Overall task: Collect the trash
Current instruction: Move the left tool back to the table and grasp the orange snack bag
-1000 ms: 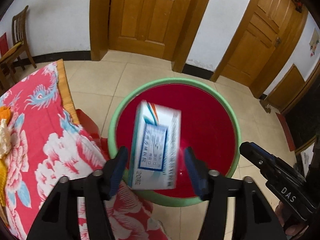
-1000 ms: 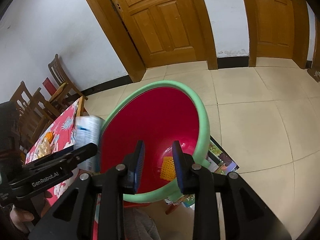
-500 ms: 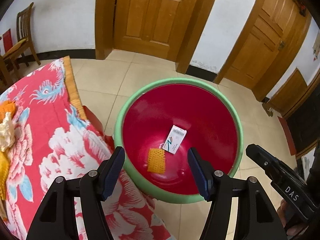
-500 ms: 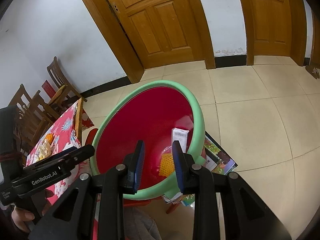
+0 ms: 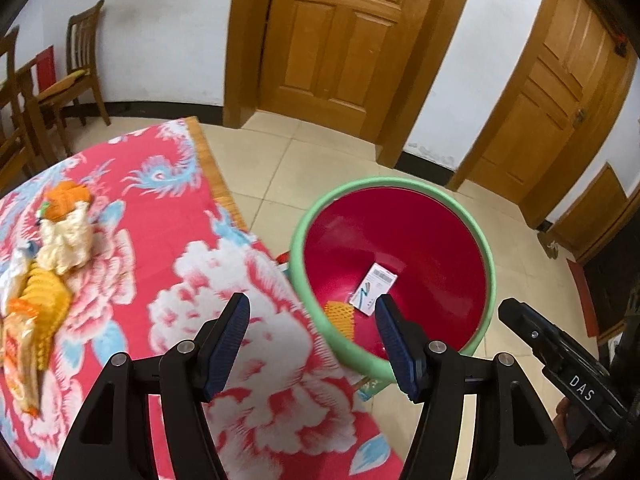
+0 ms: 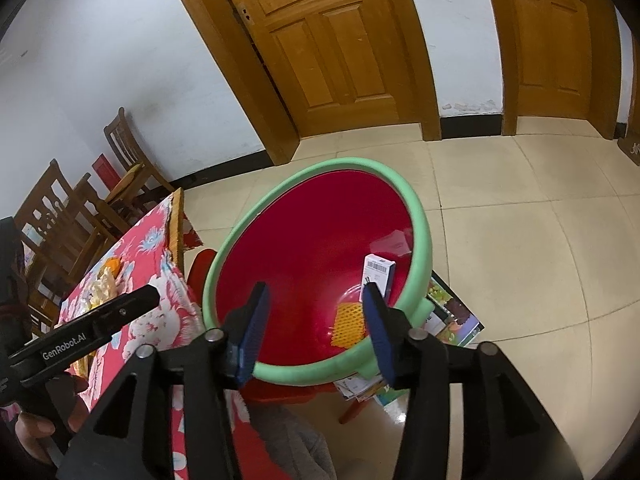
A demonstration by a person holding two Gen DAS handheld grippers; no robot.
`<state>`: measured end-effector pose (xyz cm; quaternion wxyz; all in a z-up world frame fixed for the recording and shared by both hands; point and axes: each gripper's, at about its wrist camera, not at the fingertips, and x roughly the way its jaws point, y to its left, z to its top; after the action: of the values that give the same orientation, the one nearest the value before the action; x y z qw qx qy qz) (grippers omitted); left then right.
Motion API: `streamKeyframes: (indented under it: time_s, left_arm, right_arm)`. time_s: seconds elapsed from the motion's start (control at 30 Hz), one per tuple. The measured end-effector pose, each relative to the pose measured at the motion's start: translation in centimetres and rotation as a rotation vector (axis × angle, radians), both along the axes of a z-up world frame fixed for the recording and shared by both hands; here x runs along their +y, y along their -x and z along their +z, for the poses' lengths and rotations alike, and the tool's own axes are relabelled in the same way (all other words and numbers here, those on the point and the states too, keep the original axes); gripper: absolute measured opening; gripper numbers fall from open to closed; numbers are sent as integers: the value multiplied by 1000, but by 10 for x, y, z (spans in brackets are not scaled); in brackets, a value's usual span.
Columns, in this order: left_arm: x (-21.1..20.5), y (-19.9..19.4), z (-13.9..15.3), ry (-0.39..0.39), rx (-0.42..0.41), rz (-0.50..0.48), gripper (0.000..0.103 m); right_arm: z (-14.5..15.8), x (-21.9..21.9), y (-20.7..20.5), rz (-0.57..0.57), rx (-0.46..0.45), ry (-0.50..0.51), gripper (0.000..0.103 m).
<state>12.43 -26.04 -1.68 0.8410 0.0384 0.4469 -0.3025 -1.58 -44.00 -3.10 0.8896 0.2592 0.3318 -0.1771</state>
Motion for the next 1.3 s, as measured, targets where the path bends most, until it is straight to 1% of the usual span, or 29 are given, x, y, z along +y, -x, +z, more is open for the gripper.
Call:
streamKeyframes:
  time_s: [0.27,0.63,1.03,1.3]
  left_arm:
    - [42,-2,9,-12,-29,71,67]
    - [116,-13,11,-35,-53,221,67]
    - [186,-26,-5,-79,-38,368,67]
    - [207,-39,-24,-122,-20,391,67]
  right_arm:
    - [7,16,-6,38,-4,8,54]
    - [9,47,-19,107,-1,10,54]
    - [13,83,-33,182,6,20,54]
    - [14,106,-46,229,17,27,54]
